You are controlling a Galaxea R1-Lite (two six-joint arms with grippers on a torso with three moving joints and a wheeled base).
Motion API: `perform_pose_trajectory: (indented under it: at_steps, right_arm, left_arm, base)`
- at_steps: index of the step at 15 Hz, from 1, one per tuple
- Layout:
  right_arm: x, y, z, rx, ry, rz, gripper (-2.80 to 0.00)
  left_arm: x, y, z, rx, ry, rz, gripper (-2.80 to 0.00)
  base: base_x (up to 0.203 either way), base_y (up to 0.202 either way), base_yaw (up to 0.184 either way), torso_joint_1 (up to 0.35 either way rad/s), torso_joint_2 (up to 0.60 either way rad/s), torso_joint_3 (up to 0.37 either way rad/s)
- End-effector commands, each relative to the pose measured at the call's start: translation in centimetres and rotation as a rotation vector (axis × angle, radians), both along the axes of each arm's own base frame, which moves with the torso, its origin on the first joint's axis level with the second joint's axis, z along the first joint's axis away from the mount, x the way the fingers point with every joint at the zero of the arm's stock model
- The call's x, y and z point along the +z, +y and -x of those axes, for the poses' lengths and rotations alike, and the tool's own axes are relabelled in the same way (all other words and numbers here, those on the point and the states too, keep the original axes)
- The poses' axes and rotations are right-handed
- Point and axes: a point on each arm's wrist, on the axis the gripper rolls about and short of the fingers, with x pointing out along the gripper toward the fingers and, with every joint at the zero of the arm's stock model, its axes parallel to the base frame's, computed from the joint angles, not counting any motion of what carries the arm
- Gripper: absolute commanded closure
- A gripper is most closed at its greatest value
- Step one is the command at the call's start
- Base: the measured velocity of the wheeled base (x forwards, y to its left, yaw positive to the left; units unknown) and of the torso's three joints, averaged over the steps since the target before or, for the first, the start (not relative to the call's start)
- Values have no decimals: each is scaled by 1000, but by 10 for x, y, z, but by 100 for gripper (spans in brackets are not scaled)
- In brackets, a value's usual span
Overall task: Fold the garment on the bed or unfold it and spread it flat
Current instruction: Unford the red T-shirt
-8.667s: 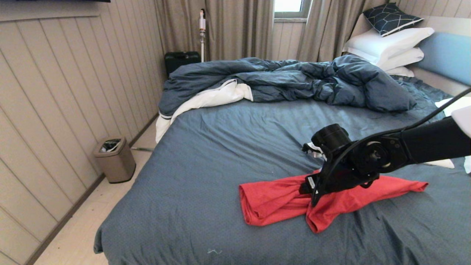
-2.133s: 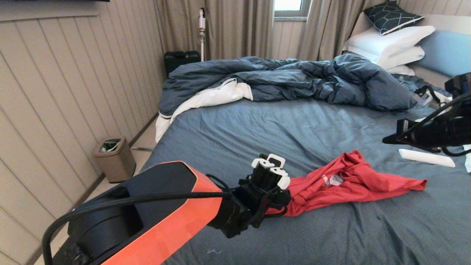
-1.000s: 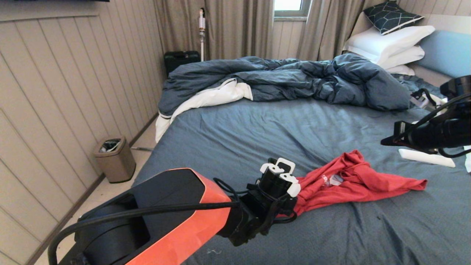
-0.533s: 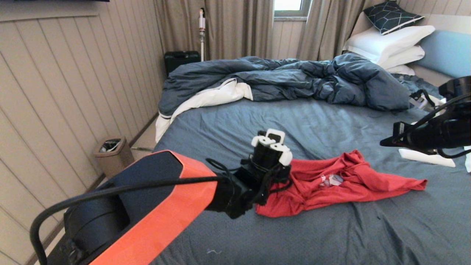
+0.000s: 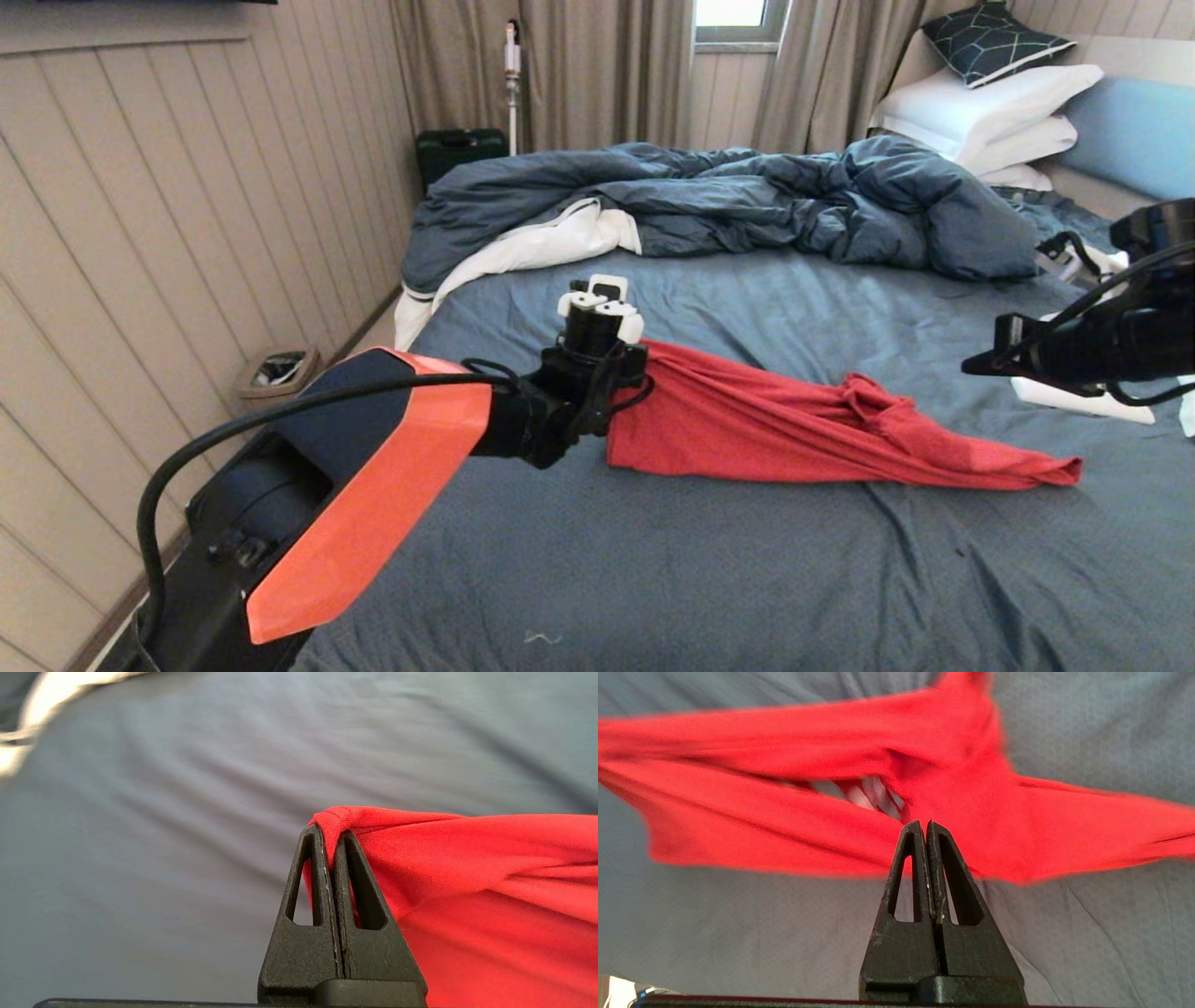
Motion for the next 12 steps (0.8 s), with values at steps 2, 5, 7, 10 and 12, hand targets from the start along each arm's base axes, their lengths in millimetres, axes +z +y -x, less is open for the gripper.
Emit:
perform_pose_trajectory:
  at_steps: [2, 5, 7, 10, 12]
  right_arm:
    - [-3, 0, 0, 2, 9, -3, 0]
    - [-4, 1, -2, 5, -1, 2, 0]
    - [-8, 0, -4, 3, 5, 0, 0]
    - [-11, -1, -6, 3, 14, -3, 0]
    - [-12, -1, -7, 3, 18, -4, 0]
  left_arm:
    - [3, 35, -24, 73, -12, -26, 0]
    - [12, 73, -44, 116, -19, -37, 0]
    - [13, 97, -55, 142, -6, -58, 0]
    - [9, 133, -72, 163, 13, -100, 0]
    - [5, 146, -77, 164, 33, -116, 0]
  base:
    - [0, 0, 0, 0, 0, 0]
    - [0, 0, 0, 0, 0, 0]
    - [0, 0, 0, 0, 0, 0]
    - [0, 0, 0, 0, 0, 0]
    - [0, 0, 0, 0, 0, 0]
